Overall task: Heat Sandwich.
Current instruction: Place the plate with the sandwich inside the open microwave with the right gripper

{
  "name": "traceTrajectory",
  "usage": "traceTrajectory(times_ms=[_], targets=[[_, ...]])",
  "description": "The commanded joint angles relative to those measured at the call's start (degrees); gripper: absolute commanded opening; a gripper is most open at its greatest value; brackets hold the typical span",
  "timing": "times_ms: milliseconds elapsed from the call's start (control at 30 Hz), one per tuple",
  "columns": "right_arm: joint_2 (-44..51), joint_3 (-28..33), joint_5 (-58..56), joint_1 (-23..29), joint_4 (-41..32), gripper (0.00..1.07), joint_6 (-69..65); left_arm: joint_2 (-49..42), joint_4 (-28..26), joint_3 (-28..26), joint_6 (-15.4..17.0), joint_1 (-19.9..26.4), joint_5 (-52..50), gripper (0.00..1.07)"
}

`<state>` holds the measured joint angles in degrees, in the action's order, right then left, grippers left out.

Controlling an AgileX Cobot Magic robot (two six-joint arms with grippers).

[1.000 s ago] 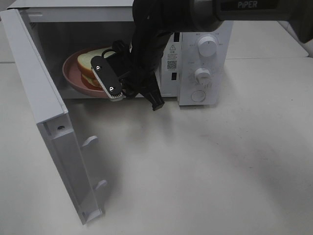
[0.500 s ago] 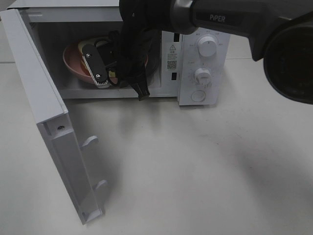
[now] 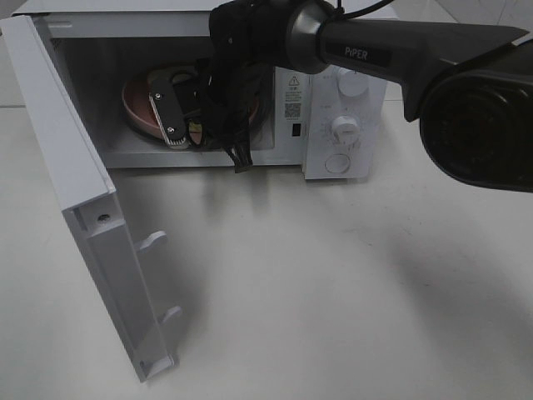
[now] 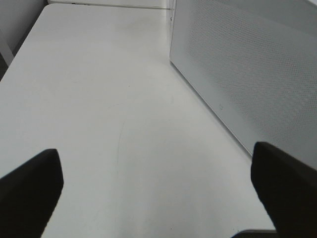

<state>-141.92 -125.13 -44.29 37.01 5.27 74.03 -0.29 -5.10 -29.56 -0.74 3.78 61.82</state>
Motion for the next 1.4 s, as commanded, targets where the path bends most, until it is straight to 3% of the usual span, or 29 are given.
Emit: traceTrajectory(times_ms=[33, 400, 500, 600, 633, 733, 867, 1400], targets=[[0.6, -0.9, 2.5, -0.2, 0.3, 0.05, -1.3, -1.1, -0.3, 0.1, -0.1, 0.1, -0.6, 0.98], [0.6, -0.9, 3.0, -0.3, 0.1, 0.16, -3.1, -1.1, -0.3, 0.1, -0.1, 0.1, -0.6, 0.98], [0.6, -0.9, 3.2, -0.3, 0.1, 0.25, -4.6, -1.1, -0.3, 0.1, -0.1, 0.1, -0.6, 0.98], [0.6, -0.9, 3.2, -0.3, 0.1, 0.44, -7.0, -1.1, -0.3, 0.1, -0.1, 0.1, -0.6, 0.98], [0.6, -0.9, 3.2, -0.3, 0.1, 0.44, -7.0, -1.1, -0.3, 0.1, -0.1, 0.1, -0.6, 0.98], [0.6, -0.9, 3.3, -0.3, 0.2, 0.61, -9.2, -1.1, -0.3, 0.1, -0.1, 0.1, -0.6, 0.98], [0.6, -0.9, 3.2, -0.3, 0.1, 0.73, -11.0, -1.1, -0.3, 0.1, -0.1, 0.1, -0.6, 0.98], [0.6, -0.8, 3.0, -0.2, 0.1, 0.76, -14.6, -1.1, -0.3, 0.1, -0.1, 0.1, -0.6, 0.98]])
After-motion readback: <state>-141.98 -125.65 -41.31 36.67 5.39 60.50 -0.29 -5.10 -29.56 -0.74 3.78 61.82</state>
